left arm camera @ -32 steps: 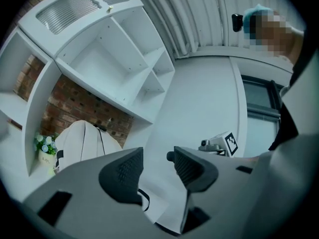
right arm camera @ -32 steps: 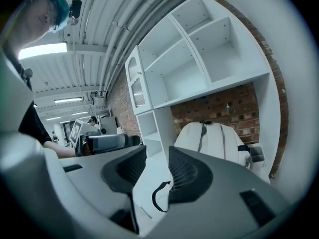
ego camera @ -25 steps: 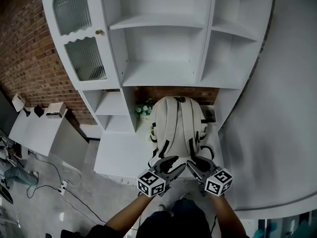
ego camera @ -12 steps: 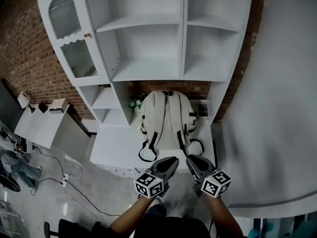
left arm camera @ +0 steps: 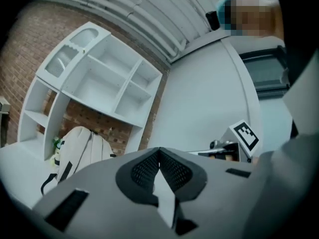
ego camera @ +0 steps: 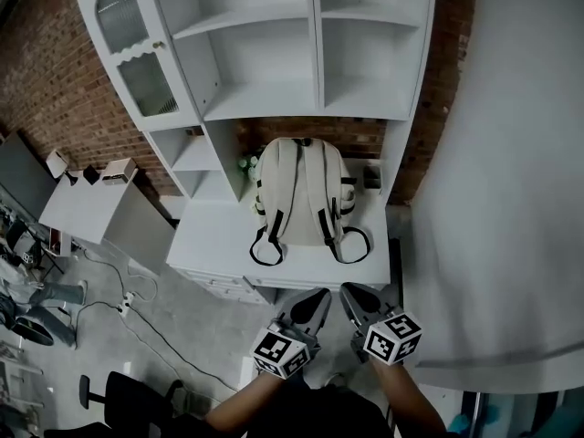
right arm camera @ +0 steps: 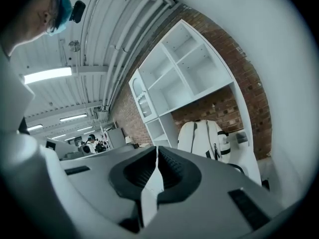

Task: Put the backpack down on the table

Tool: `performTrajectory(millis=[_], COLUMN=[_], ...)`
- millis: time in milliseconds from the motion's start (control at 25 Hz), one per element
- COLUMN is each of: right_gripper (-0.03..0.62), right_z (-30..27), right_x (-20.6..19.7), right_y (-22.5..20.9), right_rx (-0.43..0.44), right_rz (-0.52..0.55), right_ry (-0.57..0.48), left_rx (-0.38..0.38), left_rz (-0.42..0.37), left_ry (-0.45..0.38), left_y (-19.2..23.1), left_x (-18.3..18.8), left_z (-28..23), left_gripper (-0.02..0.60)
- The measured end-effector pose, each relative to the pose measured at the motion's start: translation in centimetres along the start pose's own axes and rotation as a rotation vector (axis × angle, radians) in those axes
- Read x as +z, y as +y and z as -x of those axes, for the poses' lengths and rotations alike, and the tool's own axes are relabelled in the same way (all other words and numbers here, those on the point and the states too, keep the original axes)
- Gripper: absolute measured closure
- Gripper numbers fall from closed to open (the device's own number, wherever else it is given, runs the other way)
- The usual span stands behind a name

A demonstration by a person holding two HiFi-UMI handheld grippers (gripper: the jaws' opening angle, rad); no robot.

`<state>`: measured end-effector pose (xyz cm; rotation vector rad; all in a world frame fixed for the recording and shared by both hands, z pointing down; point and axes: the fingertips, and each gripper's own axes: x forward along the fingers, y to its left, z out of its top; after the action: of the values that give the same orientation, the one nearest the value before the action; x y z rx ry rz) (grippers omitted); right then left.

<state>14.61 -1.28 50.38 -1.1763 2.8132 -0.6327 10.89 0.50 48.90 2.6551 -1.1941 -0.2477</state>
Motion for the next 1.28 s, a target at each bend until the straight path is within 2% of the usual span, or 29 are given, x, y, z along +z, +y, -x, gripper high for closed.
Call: performTrajectory(millis=[120, 240, 480, 680, 880, 1120, 1280], right_gripper=[0.568, 0.568, 0.568, 0.569, 0.569, 0.569, 0.569], right_z=[1.8, 3.5, 6.0, 7.2, 7.3, 7.9, 7.9], right_x=[-0.9, -1.7, -2.5, -2.8, -3.7, -4.2, -3.9], right_y=[1.1, 2.0, 3.0, 3.6, 3.9, 3.5, 3.3], right_rx=[-0.018, -0.063, -0.106, -0.144, -0.15, -0.165, -0.177], right_rz=[0.1, 0.208, 0.275, 0.299, 0.329, 0.322, 0.331], right_ry=[-0.014, -0.025, -0.052, -0.066, -0.067, -0.071, -0.07], left_rx=[0.075, 0.152, 0.267, 0.296, 0.344, 0.33, 0.343], left_rz=[-0.039, -0.125, -0.186, -0.19, -0.191, -0.211, -0.156], left_ry=[-0.015, -0.008, -0.03, -0.007, 0.0, 0.008, 0.009], left_y=[-1.7, -3.1, -4.7, -6.3, -6.2, -6.8, -6.4], left_x=[-0.7, -1.4, -1.3, -2.0, -2.8, -3.4, -3.5], left_z=[1.0, 1.8, 3.0, 4.0, 4.6, 4.2, 3.7], left_gripper=[0.565, 0.565, 0.565, 0.565, 0.565, 0.565, 0.565])
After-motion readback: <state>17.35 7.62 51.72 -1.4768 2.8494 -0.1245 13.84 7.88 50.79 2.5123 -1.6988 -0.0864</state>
